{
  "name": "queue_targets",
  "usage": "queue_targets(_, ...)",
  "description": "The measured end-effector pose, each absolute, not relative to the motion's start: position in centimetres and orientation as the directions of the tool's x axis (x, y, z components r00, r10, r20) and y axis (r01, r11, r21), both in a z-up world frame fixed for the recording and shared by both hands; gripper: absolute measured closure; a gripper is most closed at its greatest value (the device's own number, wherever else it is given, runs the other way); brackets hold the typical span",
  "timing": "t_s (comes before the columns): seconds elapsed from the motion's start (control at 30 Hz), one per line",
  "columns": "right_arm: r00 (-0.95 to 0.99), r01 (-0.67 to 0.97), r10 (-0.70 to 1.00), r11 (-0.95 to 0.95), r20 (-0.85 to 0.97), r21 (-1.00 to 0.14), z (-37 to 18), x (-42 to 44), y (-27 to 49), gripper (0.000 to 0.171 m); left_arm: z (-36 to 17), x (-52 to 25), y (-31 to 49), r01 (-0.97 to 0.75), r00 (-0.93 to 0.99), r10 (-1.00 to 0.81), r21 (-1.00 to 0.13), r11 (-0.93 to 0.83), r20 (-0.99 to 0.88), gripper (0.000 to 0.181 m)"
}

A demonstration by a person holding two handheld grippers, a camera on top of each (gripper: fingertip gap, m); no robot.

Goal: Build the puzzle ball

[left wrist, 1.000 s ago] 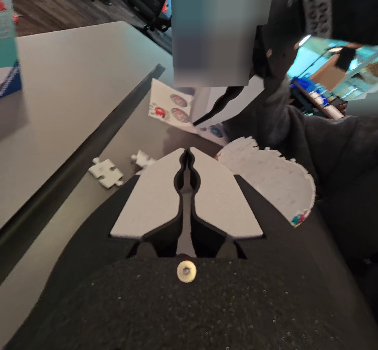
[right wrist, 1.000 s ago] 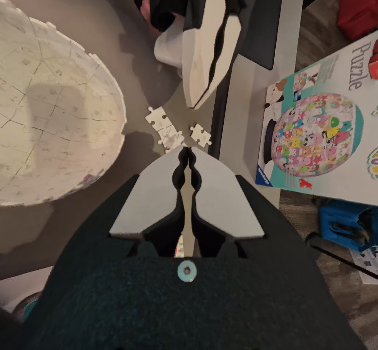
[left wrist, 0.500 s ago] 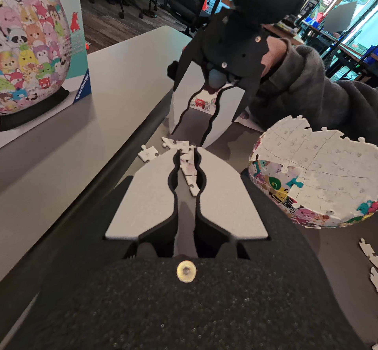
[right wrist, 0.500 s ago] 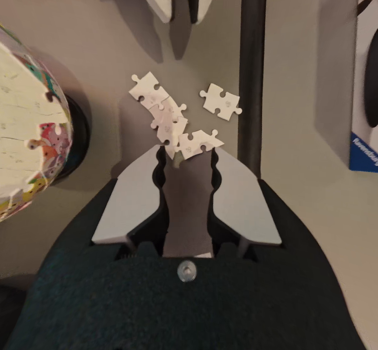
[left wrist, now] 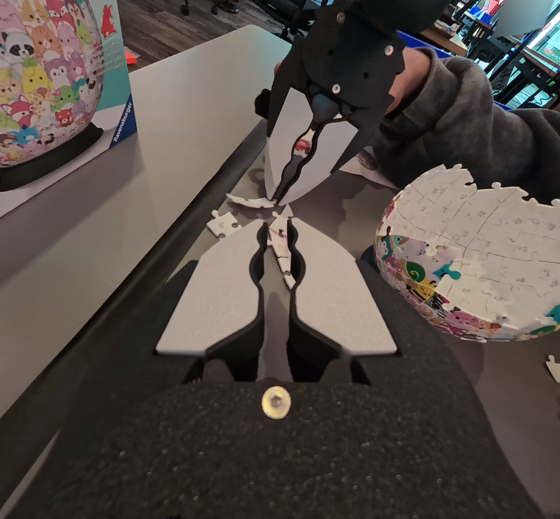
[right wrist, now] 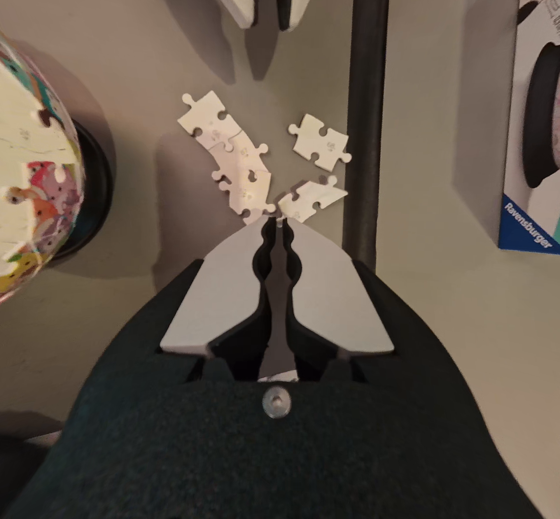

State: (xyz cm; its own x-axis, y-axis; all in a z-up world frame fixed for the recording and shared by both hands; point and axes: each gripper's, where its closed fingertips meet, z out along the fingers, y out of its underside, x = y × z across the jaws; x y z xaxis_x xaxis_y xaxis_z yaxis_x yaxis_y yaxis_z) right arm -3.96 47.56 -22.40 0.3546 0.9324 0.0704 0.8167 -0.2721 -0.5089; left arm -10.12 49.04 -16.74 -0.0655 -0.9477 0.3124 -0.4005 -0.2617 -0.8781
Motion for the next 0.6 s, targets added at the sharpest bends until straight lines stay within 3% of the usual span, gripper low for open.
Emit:
queue_targets(0.27,0.325,0.829,0.927,-0.183,0.189,-0.529,-19.0,-3.8,47.8,0.170,-16.8,-10.1,49.2,-0.403,-0.052,-0.952,-0.879,-0.255,0.301,0.170)
queue_targets(0.33,0.274,0.843,0.924,-0.097,0.267,-0.528,-17.2,-4.3,47.4,0.170,-15.9,-9.9,49.1,-0.363,-0.076,-0.927,-0.876,-0.317,0.366,0.169)
queue_targets(0.4,0.173,0.852,0.906,0.059,0.387,-0.520,-15.3,-5.6,46.8,0.170,-13.6,-9.8,48.4,-0.291,-0.172,-0.827,-0.829,-0.477,0.536,0.156)
queue_targets(0.5,0.036,0.871,0.802,0.268,0.596,-0.413,-12.8,-7.0,46.4,0.171,-10.5,-10.5,47.8,-0.261,-0.359,-0.580,-0.675,-0.690,0.732,0.140)
queue_targets(0.6,-0.052,0.898,0.710,0.341,0.702,-0.279,-11.5,-7.6,46.2,0.170,-10.7,-10.6,47.3,-0.304,-0.374,-0.540,-0.650,-0.697,0.754,0.133)
